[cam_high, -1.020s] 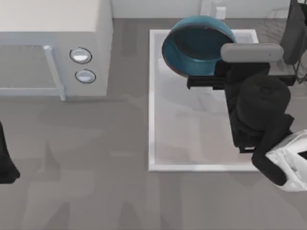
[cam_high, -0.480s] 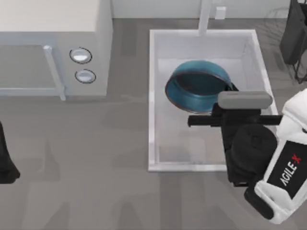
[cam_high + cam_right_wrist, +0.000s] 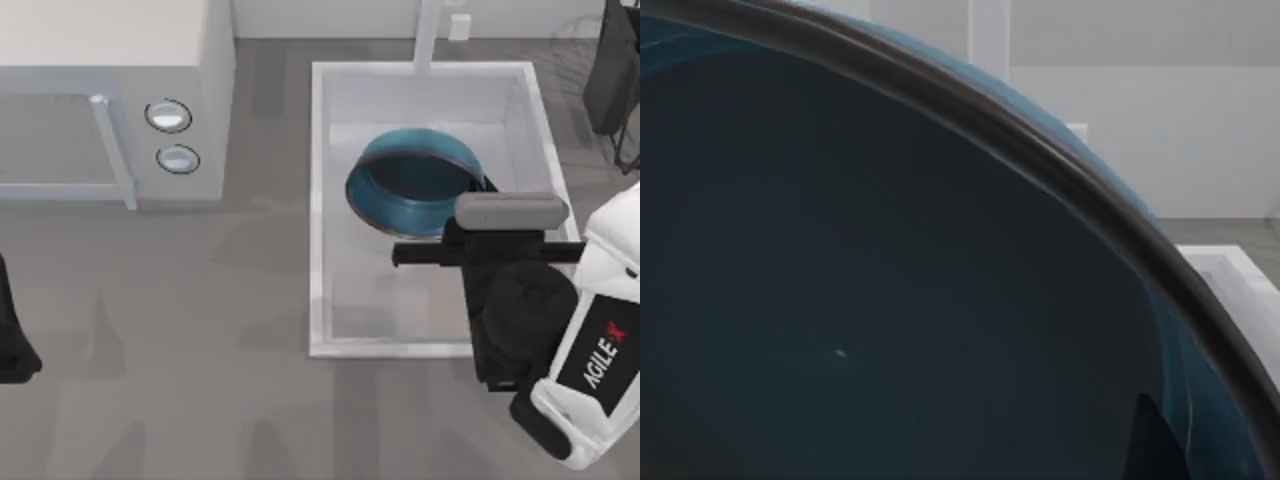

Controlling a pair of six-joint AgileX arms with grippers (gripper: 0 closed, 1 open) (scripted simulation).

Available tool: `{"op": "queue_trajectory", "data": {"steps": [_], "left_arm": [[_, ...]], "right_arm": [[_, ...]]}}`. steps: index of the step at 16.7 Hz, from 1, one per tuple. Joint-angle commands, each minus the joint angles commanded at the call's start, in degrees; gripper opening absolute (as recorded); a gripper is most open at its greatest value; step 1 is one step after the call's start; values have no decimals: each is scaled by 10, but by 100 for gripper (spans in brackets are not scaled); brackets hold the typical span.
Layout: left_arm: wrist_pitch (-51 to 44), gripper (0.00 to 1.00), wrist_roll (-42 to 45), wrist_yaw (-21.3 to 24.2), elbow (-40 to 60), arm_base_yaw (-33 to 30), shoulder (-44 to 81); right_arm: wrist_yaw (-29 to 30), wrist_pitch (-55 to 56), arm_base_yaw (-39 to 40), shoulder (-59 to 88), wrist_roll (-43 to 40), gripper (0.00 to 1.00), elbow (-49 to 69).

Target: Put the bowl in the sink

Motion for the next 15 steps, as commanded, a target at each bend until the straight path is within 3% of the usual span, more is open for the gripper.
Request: {"op": "queue_trajectory", "data": {"steps": [10,15], "left_arm": [[0,100,0,0,0,0,0],[0,100,0,0,0,0,0]], "right_arm": [[0,0,0,0,0,98,0],[0,0,0,0,0,100,0]]}}
